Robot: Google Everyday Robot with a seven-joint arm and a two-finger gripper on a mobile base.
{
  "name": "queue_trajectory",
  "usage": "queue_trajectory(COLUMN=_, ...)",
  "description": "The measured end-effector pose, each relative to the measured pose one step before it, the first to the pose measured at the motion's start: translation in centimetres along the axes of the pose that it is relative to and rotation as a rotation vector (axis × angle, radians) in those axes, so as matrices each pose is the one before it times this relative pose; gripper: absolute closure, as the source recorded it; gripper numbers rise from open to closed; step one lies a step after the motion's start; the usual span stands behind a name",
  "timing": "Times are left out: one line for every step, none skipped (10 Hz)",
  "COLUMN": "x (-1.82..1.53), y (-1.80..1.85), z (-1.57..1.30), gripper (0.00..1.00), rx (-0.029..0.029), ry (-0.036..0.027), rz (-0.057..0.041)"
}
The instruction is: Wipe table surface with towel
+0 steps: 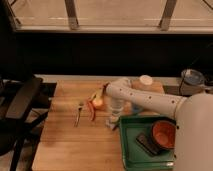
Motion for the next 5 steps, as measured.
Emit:
queue_trajectory(x=-0.603, y=0.556, z=-0.325, gripper=1.0, rx=-0.00016, ry=-0.02844, rz=-0.02012)
queue_trajectory(x=-1.126, y=1.206, z=-0.38, gripper=1.0, rx=-0.00576, ry=-0.04239, rz=-0.02961)
queue_trajectory(x=-1.403, y=0.94, z=0.104, gripper=1.0, rx=-0.0106, ry=-0.03048, rz=-0.02426)
queue_trajectory(x=-2.179, y=1.439, z=0.387, gripper=1.0, rx=-0.02117, ry=-0.03911, rz=-0.03387)
queue_trajectory(x=-1.869, y=1.396, z=0.502, gripper=1.0, rx=-0.02221, ry=-0.03242, rz=-0.02978)
